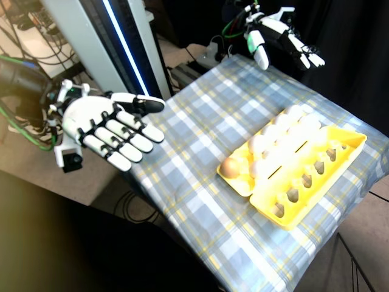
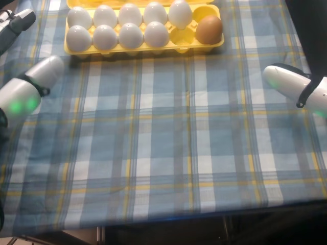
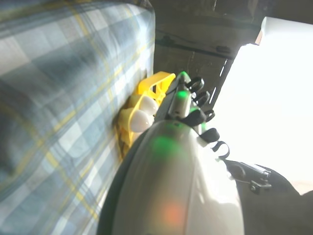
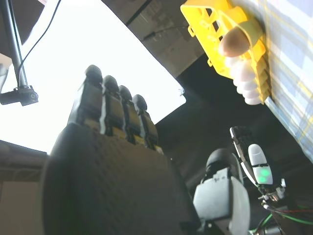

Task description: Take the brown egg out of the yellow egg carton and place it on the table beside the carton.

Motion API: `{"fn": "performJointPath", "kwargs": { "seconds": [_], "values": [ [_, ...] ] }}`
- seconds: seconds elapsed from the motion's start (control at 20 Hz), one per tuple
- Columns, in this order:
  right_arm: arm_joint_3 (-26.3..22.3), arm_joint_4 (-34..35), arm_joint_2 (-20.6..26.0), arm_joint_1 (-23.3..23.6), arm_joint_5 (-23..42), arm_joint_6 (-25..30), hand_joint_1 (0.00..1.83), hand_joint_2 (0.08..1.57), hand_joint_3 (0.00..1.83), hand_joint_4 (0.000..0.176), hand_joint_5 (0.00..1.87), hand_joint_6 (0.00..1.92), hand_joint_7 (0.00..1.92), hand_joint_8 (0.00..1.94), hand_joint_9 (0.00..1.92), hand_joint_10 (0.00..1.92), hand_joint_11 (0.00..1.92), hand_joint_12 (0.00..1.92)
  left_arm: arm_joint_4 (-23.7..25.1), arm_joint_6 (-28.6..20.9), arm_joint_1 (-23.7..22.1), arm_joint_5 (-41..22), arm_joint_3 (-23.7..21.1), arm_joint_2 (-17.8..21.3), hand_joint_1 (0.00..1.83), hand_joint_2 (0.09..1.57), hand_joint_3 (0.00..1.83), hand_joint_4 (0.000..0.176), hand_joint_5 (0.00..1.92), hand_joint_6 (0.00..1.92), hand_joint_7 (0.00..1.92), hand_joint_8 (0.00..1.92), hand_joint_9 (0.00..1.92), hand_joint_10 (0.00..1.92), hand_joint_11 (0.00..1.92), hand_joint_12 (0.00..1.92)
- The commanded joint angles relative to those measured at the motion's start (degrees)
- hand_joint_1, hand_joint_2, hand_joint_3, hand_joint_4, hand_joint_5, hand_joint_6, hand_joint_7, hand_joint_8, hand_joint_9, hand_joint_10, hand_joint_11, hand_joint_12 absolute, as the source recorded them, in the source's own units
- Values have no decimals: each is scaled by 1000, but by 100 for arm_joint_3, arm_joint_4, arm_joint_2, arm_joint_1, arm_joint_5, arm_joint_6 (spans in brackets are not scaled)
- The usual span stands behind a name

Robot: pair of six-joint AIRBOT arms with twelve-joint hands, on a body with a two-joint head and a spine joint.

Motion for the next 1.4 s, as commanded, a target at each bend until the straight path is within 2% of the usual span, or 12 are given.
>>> {"fn": "performJointPath", "kwargs": {
  "seconds": [0.0,0.15,0.3,0.4,0.6,0.75,0.9,1.0,1.05,1.2,1.25,1.35],
  "values": [
    [20,-266,-4,64,613,28,0,925,12,4,0,0,0,0,0,0,0,0,235,-11,-17,-670,-7,33,334,1223,18,43,344,10,139,5,9,0,0,0],
    [92,-294,-1,131,454,28,0,927,9,0,0,0,0,0,0,0,0,0,236,-11,-19,-652,-5,20,345,1212,3,65,344,3,140,2,7,1,0,0],
    [368,-549,15,536,-121,28,83,952,11,0,6,2,41,13,16,5,19,8,241,-10,-20,-645,3,7,355,1217,3,62,342,1,138,1,2,1,0,0],
    [556,-665,-10,791,-409,28,328,940,1,0,173,8,252,10,273,21,219,94,240,-12,-21,-641,10,4,344,1220,3,55,342,1,138,1,4,1,0,0],
    [1103,-953,-238,1520,-1278,28,357,952,4,0,225,15,283,9,215,0,155,65,239,-13,-21,-640,10,3,345,1227,3,39,344,2,135,1,9,2,0,0],
    [1556,-990,-526,1978,-2006,28,385,966,2,0,290,11,359,10,231,4,134,50,238,-13,-20,-612,18,-6,320,1225,1,61,341,0,135,1,6,0,0,0],
    [2023,-989,-865,2331,-2635,28,686,917,0,1,411,8,470,6,309,6,146,45,238,-14,-20,-608,25,-17,334,1231,2,51,342,1,133,0,9,1,0,0],
    [2325,-977,-1089,2511,-3029,28,731,916,0,0,465,21,493,8,320,6,141,40,238,-14,-20,-588,31,-18,334,1230,1,43,346,3,138,2,17,4,0,0],
    [2411,-961,-1152,2558,-3126,45,715,915,0,0,488,25,486,4,327,8,144,42,238,-14,-20,-588,31,-18,332,1229,1,52,339,0,133,0,14,3,0,0],
    [2792,-960,-1342,2564,-3322,792,679,932,5,8,530,24,479,1,340,7,131,38,238,-15,-20,-573,36,-16,334,1230,1,43,343,2,131,0,12,1,0,0],
    [2889,-974,-1386,2564,-3361,987,688,944,3,5,564,12,532,6,358,6,114,35,238,-16,-20,-567,36,-17,333,1226,0,49,344,2,136,2,16,2,0,0],
    [3025,-984,-1465,2597,-3489,1074,790,943,0,0,630,8,640,14,426,14,110,47,238,-16,-20,-555,37,-20,326,1225,0,42,352,4,137,2,14,1,0,0]
  ]
}}
